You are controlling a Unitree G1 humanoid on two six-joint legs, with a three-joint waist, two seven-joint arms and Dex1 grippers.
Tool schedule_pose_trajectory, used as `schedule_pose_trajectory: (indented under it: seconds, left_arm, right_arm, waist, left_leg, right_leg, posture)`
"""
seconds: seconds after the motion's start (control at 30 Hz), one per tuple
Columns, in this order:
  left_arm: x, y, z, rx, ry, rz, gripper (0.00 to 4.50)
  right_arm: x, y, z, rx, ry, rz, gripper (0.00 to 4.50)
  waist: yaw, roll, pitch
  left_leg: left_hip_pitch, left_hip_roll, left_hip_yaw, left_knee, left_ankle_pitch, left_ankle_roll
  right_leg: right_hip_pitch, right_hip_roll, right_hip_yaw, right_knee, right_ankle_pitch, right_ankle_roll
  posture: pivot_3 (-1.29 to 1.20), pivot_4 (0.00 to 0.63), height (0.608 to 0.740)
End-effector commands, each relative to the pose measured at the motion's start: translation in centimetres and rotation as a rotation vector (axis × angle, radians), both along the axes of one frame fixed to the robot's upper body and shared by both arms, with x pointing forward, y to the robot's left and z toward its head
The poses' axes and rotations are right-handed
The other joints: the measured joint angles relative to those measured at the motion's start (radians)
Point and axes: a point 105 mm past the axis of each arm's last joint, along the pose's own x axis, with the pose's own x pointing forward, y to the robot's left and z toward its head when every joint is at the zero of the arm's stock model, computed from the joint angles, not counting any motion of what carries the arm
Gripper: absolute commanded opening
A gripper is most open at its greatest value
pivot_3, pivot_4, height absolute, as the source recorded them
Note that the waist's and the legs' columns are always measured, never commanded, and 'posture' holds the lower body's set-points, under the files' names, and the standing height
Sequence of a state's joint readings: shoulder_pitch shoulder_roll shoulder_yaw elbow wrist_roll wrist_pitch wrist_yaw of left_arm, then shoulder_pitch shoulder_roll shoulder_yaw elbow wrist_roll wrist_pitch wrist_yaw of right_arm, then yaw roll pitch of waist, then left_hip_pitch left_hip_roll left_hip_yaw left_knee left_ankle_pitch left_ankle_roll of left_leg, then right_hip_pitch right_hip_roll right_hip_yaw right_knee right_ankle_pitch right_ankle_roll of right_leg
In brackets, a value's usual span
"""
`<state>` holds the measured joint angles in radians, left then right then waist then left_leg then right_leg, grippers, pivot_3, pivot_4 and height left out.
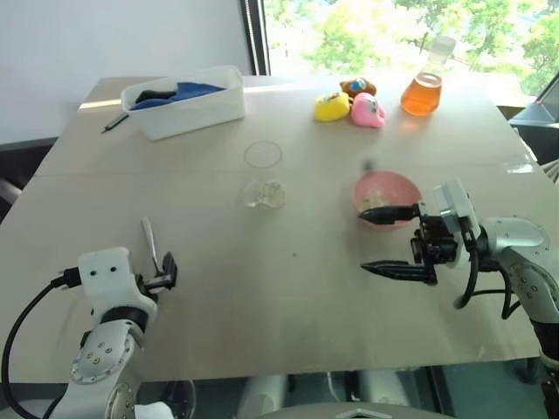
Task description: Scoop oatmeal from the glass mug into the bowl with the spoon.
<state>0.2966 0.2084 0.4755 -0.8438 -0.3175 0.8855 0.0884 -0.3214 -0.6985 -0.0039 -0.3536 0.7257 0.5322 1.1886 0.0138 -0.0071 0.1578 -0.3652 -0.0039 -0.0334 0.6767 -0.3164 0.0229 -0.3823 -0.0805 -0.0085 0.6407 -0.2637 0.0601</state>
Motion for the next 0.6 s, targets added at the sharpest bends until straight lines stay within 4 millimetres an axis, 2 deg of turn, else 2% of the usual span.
schedule_pose_trajectory:
  seconds: [0.03,0.3,0.4,0.53,0.6]
  left_arm:
    - [-0.1,0.5,-0.1,-0.042,0.007,0.015,4.49]
    - [2.3,0.7,-1.3,-0.09,0.09,-0.125,4.49]
    - [2.3,1.6,-1.9,-0.076,0.158,-0.122,4.49]
    - [2.0,1.7,-2.9,-0.12,0.21,-0.104,4.49]
    - [1.8,1.6,-3.3,-0.174,0.201,-0.074,3.96]
  right_arm:
    - [-0.1,0.3,0.6,0.016,-0.025,0.023,4.5]
    - [0.2,0.3,0.9,0.029,-0.026,0.025,4.5]
    - [0.1,0.3,0.9,0.032,-0.026,0.019,4.5]
    - [0.1,0.3,0.9,0.042,-0.025,0.009,4.5]
    - [0.1,0.2,0.8,0.045,-0.025,0.0,4.5]
  waist:
    - [0.0,0.0,0.0]
    - [-0.001,0.0,0.0]
    - [-0.002,0.0,0.0]
    - [-0.002,0.0,0.0]
    - [-0.002,0.001,0.0]
  left_leg:
    - [0.0,0.0,0.0,0.0,0.0,0.0]
    - [0.001,0.0,-0.001,0.0,0.0,-0.001]
    - [0.0,-0.001,-0.001,0.0,0.0,-0.001]
    - [-0.003,-0.001,0.0,0.0,0.0,-0.001]
    - [-0.003,-0.001,0.0,0.0,0.0,-0.001]
  right_leg:
    - [0.0,0.0,0.0,0.0,0.0,0.0]
    - [0.0,0.0,0.0,0.001,0.0,0.0]
    - [-0.001,0.0,0.0,0.001,0.0,0.0]
    - [-0.004,-0.001,0.0,0.001,0.0,0.0]
    - [-0.004,-0.001,0.0,0.001,0.0,0.0]
  posture:
    - [0.0,0.15,0.74]
    - [0.0,0.15,0.74]
    - [0.0,0.15,0.74]
    - [0.0,0.15,0.74]
    - [0.0,0.15,0.74]
